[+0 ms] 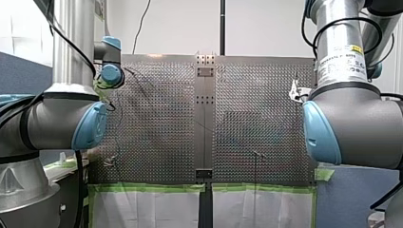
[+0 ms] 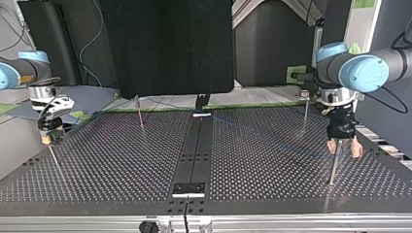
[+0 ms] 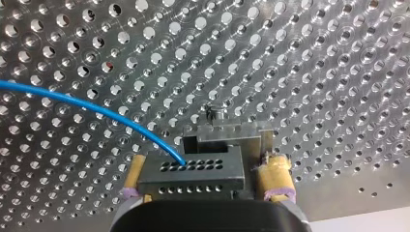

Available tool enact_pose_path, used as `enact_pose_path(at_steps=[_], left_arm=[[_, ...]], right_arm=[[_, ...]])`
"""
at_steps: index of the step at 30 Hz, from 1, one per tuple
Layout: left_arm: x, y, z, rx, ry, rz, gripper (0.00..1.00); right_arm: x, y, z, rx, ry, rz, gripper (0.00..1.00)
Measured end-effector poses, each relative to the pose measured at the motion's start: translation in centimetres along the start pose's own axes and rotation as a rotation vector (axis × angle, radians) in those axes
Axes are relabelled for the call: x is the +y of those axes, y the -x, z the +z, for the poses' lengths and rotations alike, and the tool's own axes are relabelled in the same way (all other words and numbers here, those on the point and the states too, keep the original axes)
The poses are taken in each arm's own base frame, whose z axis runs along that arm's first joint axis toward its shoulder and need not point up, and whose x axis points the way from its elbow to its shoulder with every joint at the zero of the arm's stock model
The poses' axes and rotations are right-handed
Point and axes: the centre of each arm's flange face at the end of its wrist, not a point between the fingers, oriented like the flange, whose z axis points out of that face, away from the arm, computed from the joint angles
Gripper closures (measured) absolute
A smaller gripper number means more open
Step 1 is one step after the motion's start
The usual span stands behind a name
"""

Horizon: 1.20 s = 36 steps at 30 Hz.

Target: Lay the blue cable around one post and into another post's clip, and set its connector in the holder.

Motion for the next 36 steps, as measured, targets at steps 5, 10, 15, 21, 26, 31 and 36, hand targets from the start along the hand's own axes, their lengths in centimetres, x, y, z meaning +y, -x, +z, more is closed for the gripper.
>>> enact_pose_path(at_steps=[5,10,15,21,26,31,36], left_arm=[[-0.8,0.5,-0.6,0.001,-0.008,0.002,0.0],[-1.1,0.7,-1.1,0.011,-0.002,0.015,0.0],[-0.6,0.2,-1.7,0.034,0.02,0.028,0.0],[0.3,-0.7,-2.6,0.06,0.036,0.034,0.0],[0.4,-0.7,-3.6,0.061,0.035,0.035,0.0],[0.3,-0.5,-4.4,0.058,0.032,0.036,0.0],[0.4,-0.5,-5.1,0.057,0.035,0.047,0.0]], right_arm=[[0.0,0.0,0.0,0.0,0.0,0.0,0.0],[0.0,0.0,0.0,0.0,0.0,0.0,0.0],[0.0,0.0,0.0,0.0,0.0,0.0,0.0],[0.0,0.0,0.0,0.0,0.0,0.0,0.0],[0.0,0.0,0.0,0.0,0.0,0.0,0.0],[0.0,0.0,0.0,0.0,0.0,0.0,0.0],[0.0,0.0,0.0,0.0,0.0,0.0,0.0]])
